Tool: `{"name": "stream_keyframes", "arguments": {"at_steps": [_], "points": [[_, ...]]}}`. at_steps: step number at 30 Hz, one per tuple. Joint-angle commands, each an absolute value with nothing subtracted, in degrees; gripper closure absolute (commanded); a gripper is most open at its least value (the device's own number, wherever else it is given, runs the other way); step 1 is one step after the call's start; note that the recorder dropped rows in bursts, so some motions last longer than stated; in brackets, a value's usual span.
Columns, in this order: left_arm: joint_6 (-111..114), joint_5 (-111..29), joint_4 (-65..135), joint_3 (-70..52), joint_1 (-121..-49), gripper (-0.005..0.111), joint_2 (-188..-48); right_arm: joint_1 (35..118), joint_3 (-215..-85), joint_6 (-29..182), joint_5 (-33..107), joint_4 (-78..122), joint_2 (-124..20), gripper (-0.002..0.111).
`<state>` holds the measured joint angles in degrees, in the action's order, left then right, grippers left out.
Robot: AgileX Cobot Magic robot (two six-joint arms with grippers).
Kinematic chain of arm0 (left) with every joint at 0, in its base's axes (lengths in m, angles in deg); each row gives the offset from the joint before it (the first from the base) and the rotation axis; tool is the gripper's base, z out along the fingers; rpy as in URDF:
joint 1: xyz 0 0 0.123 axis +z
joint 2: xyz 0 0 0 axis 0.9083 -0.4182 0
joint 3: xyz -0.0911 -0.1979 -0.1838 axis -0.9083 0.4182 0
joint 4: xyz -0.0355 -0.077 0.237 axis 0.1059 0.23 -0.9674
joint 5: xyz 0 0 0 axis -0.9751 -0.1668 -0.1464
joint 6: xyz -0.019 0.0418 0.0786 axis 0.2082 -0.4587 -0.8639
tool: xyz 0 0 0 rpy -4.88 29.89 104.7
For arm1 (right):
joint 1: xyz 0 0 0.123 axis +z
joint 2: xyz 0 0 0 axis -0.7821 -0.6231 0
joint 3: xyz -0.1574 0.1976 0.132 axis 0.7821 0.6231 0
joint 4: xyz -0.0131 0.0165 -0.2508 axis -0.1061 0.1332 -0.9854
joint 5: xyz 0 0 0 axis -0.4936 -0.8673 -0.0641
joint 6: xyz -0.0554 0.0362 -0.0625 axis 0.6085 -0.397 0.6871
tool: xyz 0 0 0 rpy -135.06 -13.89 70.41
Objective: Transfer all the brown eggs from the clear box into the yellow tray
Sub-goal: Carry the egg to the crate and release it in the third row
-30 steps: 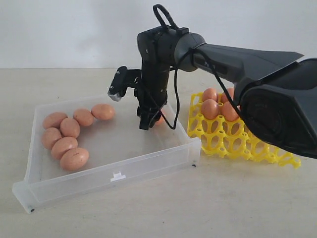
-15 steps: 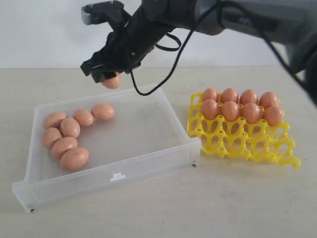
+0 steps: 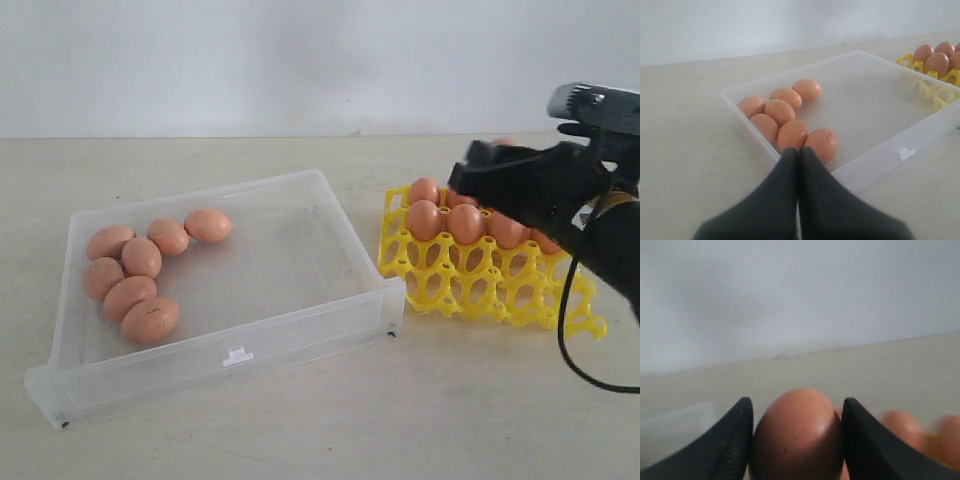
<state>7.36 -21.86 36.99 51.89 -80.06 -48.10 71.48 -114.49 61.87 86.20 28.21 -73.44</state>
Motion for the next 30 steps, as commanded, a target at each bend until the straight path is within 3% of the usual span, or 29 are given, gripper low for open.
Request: {"name": "stream_keyframes", "arguments": {"at_steps": [1, 4, 14, 30], "points": [[7.3, -21.9, 37.4, 51.7, -80.1, 0.111, -47.9, 56.3, -123.8, 25.5, 92.4, -51.2, -78.0, 0.109], [7.3, -21.9, 37.4, 51.7, -80.1, 0.111, -47.9, 52.7, -129.4, 17.8, 93.4, -56.4, -82.1, 0.109], [7.3, -21.9, 37.4, 51.7, -80.1, 0.111, -47.9, 52.7, -140.3, 24.9, 89.3, -52.7, -93.6, 0.109], [7.3, -21.9, 37.4, 51.7, -80.1, 0.111, -47.9, 52.7, -140.5, 29.9, 90.5, -54.8, -96.3, 0.108]]}}
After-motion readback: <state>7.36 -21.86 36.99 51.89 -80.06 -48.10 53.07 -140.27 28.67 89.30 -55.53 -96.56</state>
